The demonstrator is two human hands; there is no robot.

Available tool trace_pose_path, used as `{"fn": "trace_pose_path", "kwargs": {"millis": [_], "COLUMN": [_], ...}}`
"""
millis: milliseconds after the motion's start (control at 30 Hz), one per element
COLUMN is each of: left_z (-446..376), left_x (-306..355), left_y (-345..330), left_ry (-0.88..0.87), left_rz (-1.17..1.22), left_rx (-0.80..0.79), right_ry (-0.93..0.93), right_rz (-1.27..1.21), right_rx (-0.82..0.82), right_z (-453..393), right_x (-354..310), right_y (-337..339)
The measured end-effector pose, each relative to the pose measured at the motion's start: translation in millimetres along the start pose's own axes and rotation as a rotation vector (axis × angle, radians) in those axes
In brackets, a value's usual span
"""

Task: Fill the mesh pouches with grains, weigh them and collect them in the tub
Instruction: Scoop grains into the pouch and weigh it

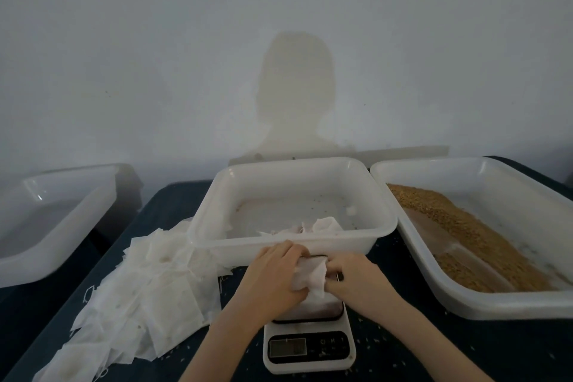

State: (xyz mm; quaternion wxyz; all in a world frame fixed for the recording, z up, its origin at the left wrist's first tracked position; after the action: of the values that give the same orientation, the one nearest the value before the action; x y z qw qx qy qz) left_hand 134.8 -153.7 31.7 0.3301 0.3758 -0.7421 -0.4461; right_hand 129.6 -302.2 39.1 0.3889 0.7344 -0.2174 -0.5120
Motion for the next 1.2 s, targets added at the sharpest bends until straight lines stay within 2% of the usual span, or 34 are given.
{"fn": "trace_pose_path", "kwargs": {"millis": [67, 167, 267, 367, 433, 533, 733, 933, 1100, 1200], "left_z": [-2, -4, -5, -2, 0, 3, 4, 1, -4, -8], "left_x": [3, 7, 5, 6, 10, 13, 10, 14, 24, 30], "left_y": [-2, -4, -6, -8, -8, -7, -5, -10, -13, -15], "left_ry": [-0.009, -0.003, 0.068, 0.127, 0.132, 0.13, 0.166, 0.227, 0.231, 0.237], "left_rz": [0.0, 0.053, 0.127, 0.194, 0.248, 0.282, 0.282, 0.309, 0.4, 0.441], "left_rx": [-0.025, -0.041, -0.072, -0.1, -0.092, -0.057, -0.086, -0.086, -0.052, -0.025], "right_ry": [0.033, 0.047, 0.011, -0.028, 0.005, 0.072, 0.049, 0.029, 0.02, 0.027], "right_rz": [0.064, -0.104, -0.251, -0.344, -0.314, -0.102, -0.343, -0.12, -0.139, -0.198], "right_rx": [0.042, 0.069, 0.142, 0.141, 0.14, 0.103, 0.175, 0.397, 0.305, 0.317], "right_z": [3, 6, 8, 12, 14, 16, 17, 20, 22, 28], "right_x": [-2, -2, 3, 6, 4, 0, 4, 8, 10, 13], "right_y": [6, 12, 17, 17, 15, 10, 16, 34, 47, 59]}}
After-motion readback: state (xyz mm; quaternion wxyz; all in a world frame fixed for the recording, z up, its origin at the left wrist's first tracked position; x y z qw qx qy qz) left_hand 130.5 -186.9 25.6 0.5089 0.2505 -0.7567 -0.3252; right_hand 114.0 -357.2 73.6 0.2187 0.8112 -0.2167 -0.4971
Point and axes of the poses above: each hand's wrist, its own z-axis away from the middle knuckle, its own y-axis out of the back of the hand, x = y × z, the point moved 4 cm from there along -z, towards the middle knuckle, and after that the axes turned 3 degrees about x, right-handed, at the moved point
